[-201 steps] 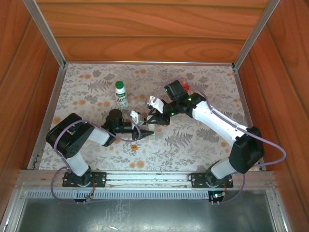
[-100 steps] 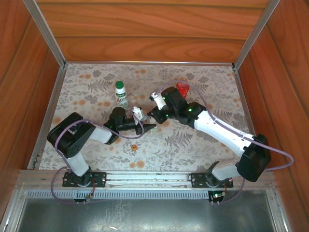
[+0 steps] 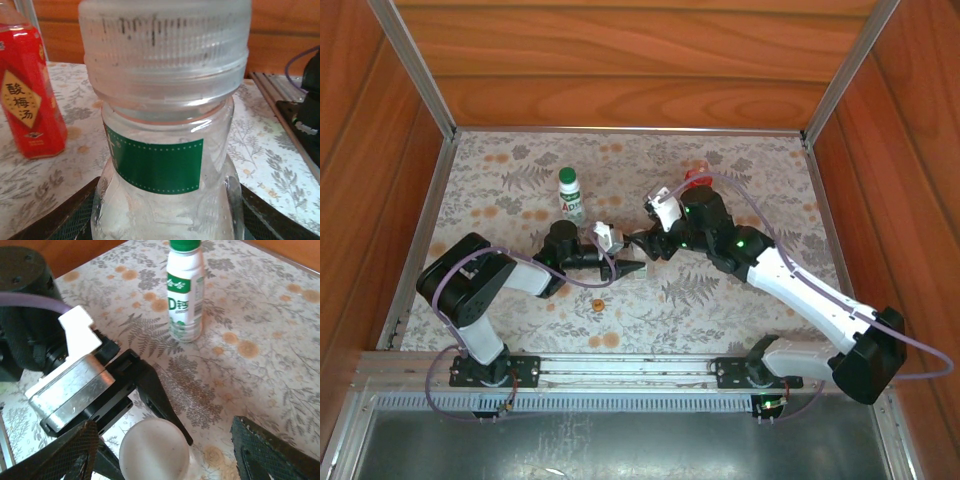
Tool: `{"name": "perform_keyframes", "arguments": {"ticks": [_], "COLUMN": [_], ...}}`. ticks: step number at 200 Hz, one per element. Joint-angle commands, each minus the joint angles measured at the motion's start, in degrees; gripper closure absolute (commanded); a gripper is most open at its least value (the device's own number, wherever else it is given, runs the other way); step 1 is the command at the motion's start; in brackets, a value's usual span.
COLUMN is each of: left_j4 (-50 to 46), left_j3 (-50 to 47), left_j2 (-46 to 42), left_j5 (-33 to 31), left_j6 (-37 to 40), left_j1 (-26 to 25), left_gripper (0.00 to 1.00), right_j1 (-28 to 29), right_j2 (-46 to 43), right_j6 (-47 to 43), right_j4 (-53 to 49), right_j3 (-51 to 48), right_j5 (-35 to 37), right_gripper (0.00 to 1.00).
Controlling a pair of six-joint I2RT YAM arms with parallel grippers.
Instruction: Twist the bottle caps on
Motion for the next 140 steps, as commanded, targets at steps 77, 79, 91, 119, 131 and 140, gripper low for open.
{"name": "perform_keyframes", "arguments": {"ticks": [77,79,91,119,131,140], "left_j4": [1.4,1.4,1.4,1.5,1.4,1.4], "left_j3": [-0.4,-0.4,-0.4,0.0,0.0,0.0], "left_j2": [-3.6,-3.6,-3.8,-4.6,-5.3,-5.6], "left_j5": [2.5,2.5,2.3,3.2,3.1,3.2], "left_j6": [-1.2,-1.2,-1.2,-2.7,-3.1,-3.3], "left_j1": [0.2,0.3,0.2,0.2,0.2,0.2], "left_gripper": [0.41,0.41,0.39,0.21,0.15,0.13], "right_j1": [0.0,0.0,0.0,-0.1,-0.2,-0.6], "right_j2": [3.7,3.6,3.3,0.9,-0.6,-1.6], "right_j6": [-2.7,-2.6,-1.7,0.9,1.8,2.7], "right_j4": [2.3,2.4,3.0,8.0,11.1,13.6], "right_j3": [0.2,0.2,0.2,-1.7,-3.2,-4.6], "right_j5": [-4.3,-4.2,-4.2,-6.0,-7.2,-8.8], "right_gripper": [0.58,0.59,0.64,0.67,0.68,0.68]}}
